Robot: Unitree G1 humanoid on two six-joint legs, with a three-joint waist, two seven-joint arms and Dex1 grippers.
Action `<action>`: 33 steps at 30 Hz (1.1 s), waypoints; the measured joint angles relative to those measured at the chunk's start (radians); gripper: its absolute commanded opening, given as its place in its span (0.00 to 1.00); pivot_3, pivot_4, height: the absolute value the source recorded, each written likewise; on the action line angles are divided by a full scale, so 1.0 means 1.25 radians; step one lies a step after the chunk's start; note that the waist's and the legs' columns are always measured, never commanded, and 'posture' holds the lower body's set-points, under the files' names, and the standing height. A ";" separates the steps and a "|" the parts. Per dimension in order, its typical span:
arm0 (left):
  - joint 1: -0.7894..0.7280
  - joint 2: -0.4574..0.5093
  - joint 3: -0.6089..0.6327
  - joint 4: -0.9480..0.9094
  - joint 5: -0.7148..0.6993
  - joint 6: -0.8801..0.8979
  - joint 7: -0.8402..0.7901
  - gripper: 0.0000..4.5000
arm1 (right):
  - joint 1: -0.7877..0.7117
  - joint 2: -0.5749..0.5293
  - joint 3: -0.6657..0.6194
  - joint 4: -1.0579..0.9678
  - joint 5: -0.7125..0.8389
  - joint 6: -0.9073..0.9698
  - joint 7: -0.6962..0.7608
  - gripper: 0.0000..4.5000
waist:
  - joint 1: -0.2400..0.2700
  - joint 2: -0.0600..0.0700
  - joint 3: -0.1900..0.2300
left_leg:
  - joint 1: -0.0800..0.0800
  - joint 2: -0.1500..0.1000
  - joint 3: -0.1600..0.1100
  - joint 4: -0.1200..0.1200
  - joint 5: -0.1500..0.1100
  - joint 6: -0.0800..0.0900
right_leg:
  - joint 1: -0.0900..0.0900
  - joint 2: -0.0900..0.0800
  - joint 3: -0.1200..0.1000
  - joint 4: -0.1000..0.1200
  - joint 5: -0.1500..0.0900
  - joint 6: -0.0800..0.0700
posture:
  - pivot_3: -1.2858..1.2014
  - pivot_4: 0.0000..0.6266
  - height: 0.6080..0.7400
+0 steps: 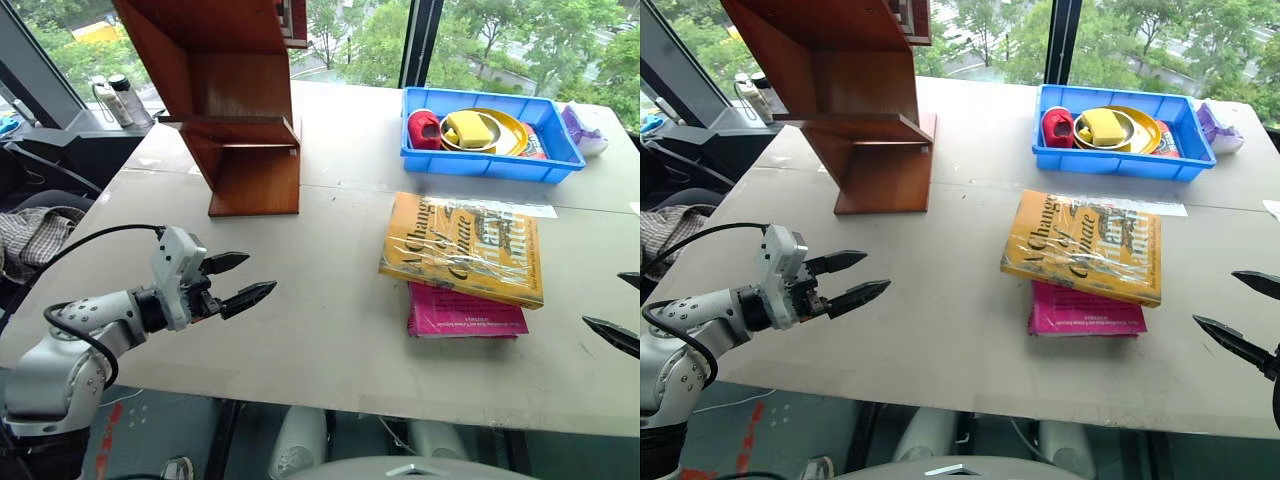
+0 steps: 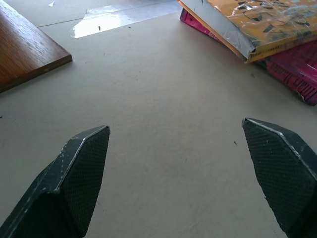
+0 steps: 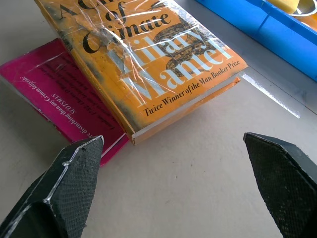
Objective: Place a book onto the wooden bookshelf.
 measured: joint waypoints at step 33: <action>-0.060 0.034 -0.037 -0.160 -0.125 0.026 -0.047 1.00 | -0.553 -0.269 0.626 -0.103 -0.129 0.576 -0.469 0.01 | -0.001 0.002 0.002 | -0.001 0.000 0.003 0.000 0.000 0.000 | -0.002 0.005 0.000 -0.001 0.001 0.000 | 0.52 0.24 1.00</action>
